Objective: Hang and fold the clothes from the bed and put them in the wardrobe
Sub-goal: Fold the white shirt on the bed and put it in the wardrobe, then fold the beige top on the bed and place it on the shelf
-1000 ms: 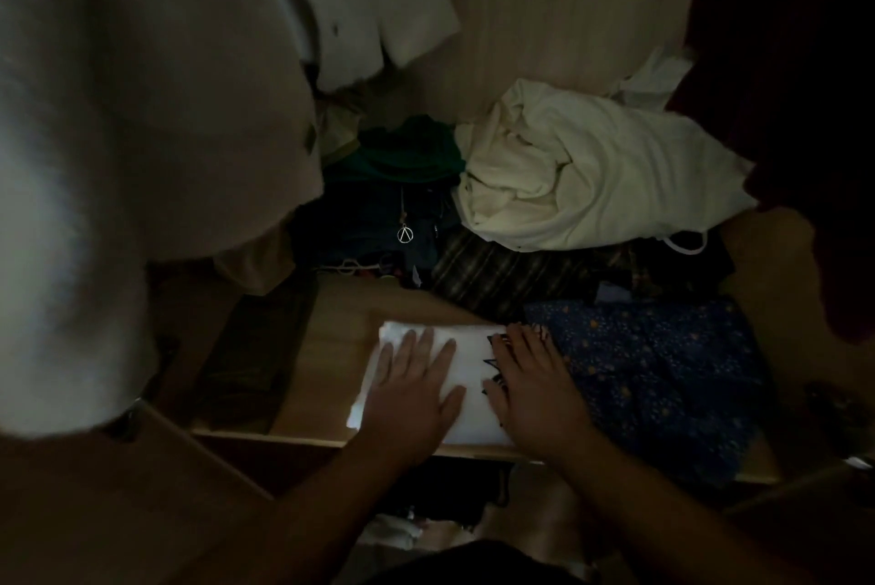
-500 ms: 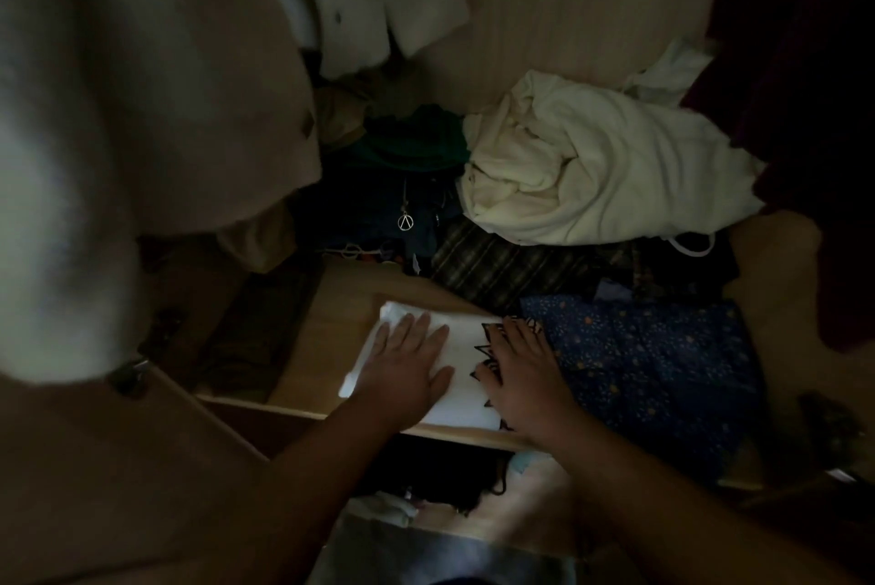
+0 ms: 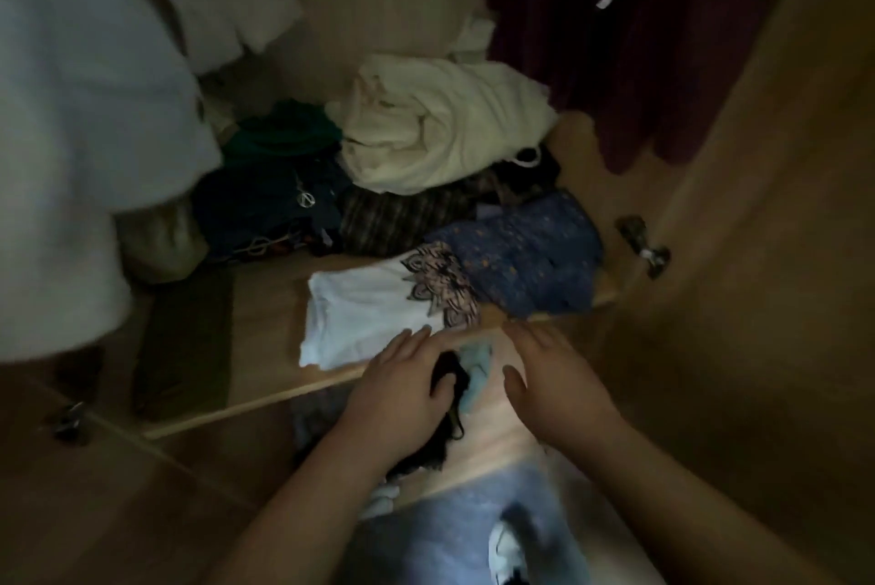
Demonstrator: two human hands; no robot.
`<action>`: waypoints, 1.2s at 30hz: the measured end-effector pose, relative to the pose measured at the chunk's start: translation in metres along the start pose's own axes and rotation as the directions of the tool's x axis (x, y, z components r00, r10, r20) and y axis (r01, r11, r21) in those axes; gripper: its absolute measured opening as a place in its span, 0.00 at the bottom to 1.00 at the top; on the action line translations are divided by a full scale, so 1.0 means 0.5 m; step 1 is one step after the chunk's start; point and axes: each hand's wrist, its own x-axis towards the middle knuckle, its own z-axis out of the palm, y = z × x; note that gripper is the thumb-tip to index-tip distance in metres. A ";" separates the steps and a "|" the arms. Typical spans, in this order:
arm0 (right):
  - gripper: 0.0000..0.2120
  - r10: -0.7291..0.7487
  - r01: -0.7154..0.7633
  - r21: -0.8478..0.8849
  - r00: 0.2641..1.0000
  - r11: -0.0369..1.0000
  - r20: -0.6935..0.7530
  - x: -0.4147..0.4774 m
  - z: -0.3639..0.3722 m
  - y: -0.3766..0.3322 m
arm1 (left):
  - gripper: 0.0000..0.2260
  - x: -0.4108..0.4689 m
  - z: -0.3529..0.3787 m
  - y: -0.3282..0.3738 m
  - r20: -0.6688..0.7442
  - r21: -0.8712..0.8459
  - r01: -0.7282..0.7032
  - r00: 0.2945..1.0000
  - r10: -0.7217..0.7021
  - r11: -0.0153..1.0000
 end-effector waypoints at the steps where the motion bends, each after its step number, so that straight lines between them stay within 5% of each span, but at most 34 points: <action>1: 0.27 0.051 -0.051 -0.011 0.998 0.999 -0.027 -0.048 -0.006 -0.007 | 0.26 -0.017 0.001 0.015 0.016 0.020 -0.040 0.999 0.040 0.999; 7: 0.27 0.366 -0.371 -0.057 0.928 0.927 -0.074 -0.315 -0.066 -0.006 | 0.26 -0.101 0.045 0.110 0.139 0.020 -0.219 0.967 0.214 0.975; 14: 0.28 0.664 -0.681 -0.081 0.730 0.728 -0.164 -0.605 -0.121 0.019 | 0.26 -0.206 0.148 0.285 0.266 -0.097 -0.423 0.861 0.433 0.901; 26: 0.28 0.846 -0.897 0.015 0.411 0.442 -0.339 -1.153 -0.244 0.087 | 0.26 -0.495 0.332 0.776 0.372 -0.155 -0.761 0.546 0.750 0.631; 36: 0.27 0.909 -0.971 0.093 0.172 0.222 -0.379 -1.685 -0.312 0.111 | 0.24 -0.896 0.547 1.148 0.448 -0.334 -0.851 0.235 0.863 0.405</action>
